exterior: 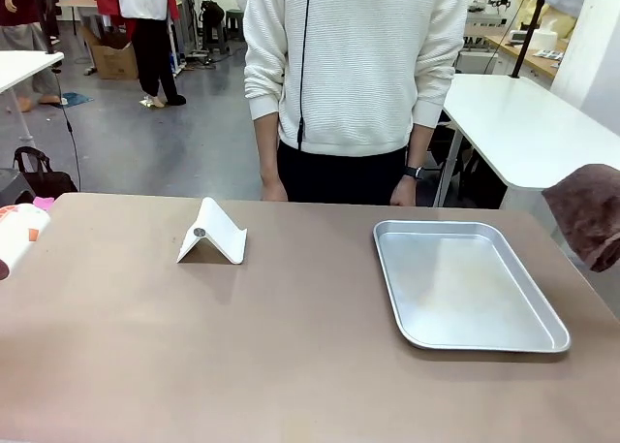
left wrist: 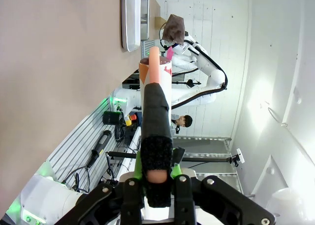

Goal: Clean the surface of the table.
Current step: Clean the area not pointed to by the person, then return the Lint Roller and towel to their original positions.

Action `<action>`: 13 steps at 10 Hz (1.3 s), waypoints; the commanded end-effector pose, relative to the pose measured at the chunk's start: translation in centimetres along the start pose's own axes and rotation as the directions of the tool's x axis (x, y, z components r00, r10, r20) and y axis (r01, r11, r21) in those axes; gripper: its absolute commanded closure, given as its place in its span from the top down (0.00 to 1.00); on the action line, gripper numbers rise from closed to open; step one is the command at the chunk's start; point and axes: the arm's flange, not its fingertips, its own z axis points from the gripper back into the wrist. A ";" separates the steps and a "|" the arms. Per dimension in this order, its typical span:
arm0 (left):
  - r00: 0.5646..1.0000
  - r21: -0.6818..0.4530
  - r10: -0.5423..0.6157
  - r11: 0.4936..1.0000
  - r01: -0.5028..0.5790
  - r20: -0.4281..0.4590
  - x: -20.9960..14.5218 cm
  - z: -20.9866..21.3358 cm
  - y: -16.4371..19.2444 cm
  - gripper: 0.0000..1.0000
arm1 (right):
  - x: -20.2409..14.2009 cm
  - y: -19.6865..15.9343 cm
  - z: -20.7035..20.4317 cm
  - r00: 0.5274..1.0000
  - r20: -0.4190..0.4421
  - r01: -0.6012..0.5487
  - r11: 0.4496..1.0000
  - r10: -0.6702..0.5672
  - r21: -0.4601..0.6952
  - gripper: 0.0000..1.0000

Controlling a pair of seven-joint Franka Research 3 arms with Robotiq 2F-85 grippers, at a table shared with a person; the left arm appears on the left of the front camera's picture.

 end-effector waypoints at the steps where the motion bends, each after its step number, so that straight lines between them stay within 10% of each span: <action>1: 1.000 -0.006 0.012 1.000 -0.012 0.004 -0.1 -0.1 -0.5 0.22 | -0.1 0.2 0.1 1.000 0.001 -0.007 1.000 0.007 0.005 0.06; 11: 1.000 0.000 0.000 1.000 0.000 0.000 0.0 0.0 0.0 0.22 | 0.0 0.0 -0.1 1.000 -0.002 0.001 1.000 -0.001 -0.001 0.06; 13: 0.999 0.138 -0.040 0.990 0.039 0.005 1.6 -2.0 -5.4 0.22 | -0.2 0.5 -3.1 0.997 0.046 -0.058 0.996 0.061 -0.071 0.06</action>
